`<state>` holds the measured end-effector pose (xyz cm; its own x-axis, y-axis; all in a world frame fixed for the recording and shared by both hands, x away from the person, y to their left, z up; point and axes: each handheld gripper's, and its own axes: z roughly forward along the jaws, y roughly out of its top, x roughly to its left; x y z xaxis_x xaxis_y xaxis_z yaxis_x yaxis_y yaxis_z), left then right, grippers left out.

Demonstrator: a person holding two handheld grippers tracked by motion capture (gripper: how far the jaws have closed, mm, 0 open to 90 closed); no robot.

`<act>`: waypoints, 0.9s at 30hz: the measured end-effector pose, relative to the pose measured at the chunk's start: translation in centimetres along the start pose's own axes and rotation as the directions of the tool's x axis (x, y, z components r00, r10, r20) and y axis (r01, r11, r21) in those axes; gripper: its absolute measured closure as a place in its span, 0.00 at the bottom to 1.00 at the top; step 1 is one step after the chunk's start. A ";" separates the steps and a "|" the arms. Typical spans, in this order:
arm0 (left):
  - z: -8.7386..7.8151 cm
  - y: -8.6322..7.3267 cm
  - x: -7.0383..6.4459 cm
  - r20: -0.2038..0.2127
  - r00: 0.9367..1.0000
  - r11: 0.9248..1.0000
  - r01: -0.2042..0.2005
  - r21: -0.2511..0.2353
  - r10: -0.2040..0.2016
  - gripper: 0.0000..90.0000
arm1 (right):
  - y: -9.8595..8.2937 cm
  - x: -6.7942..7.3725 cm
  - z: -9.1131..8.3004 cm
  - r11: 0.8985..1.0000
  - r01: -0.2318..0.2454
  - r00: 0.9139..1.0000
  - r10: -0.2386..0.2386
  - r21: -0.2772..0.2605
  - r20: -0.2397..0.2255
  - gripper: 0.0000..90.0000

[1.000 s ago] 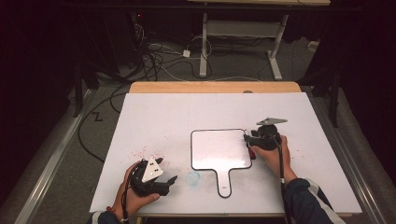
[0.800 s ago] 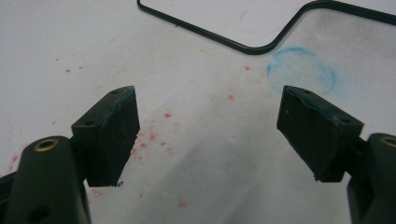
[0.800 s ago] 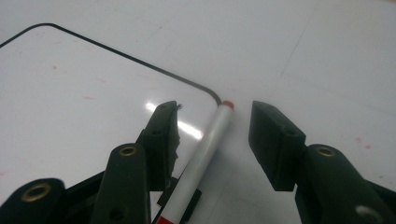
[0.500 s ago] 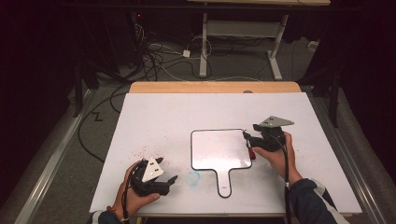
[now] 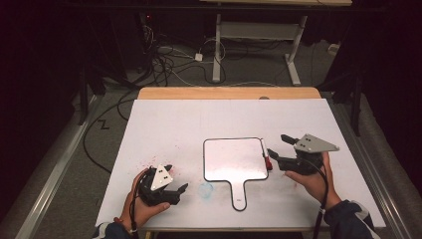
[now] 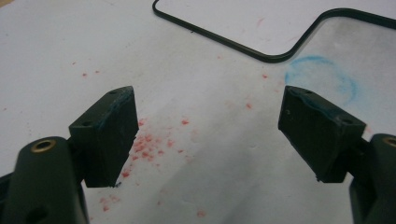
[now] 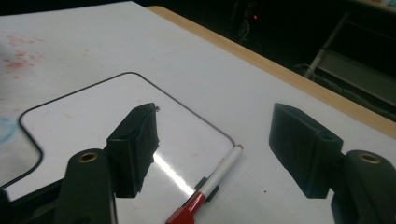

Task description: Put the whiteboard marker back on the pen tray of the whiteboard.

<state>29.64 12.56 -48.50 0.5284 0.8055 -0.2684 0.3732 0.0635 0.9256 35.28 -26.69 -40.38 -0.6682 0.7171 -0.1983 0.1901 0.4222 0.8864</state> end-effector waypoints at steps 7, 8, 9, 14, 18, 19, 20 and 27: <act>-0.2 0.1 0.0 -0.012 1.000 1.000 -0.004 -0.008 0.004 0.21 | -2.8 0.4 -3.7 1.000 0.004 0.998 -0.003 -0.021 0.062 0.32; -0.2 0.1 -0.1 -0.011 1.000 1.000 -0.007 -0.010 0.007 0.21 | -3.3 0.5 -4.1 1.000 0.000 0.998 0.001 -0.019 0.065 0.29; -0.2 0.1 -0.1 -0.012 1.000 1.000 -0.013 -0.010 0.013 0.21 | -3.8 0.6 -4.4 1.000 0.000 0.998 0.001 -0.019 0.062 0.29; -0.6 -0.2 -0.1 -0.009 1.000 1.000 -0.007 -0.003 0.007 0.21 | -5.8 1.1 -5.0 0.999 -0.004 0.995 0.000 0.034 0.097 0.28; -0.8 -0.2 -0.1 -0.010 1.000 1.000 -0.012 -0.005 0.011 0.21 | -6.0 1.2 -5.1 1.000 -0.011 0.995 0.008 0.028 0.098 0.28; -0.7 -0.2 0.0 -0.014 1.000 1.000 -0.014 -0.005 0.014 0.21 | -5.9 1.3 -5.0 0.999 -0.019 0.995 0.017 0.025 0.094 0.29; -0.6 -0.2 0.0 -0.014 1.000 1.000 -0.012 -0.007 0.012 0.21 | -5.9 1.3 -4.9 1.000 -0.016 0.995 0.013 0.025 0.095 0.29; -0.3 -0.3 0.0 -0.020 1.000 1.000 -0.017 0.006 0.017 0.21 | -6.1 1.3 -4.5 1.000 -0.015 0.997 0.013 0.026 0.079 0.29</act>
<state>29.36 12.74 -48.70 0.5194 0.8181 -0.2471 0.3686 0.0464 0.9284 30.02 -30.82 -44.19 -0.6069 0.7639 -0.2195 0.2188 0.4260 0.8778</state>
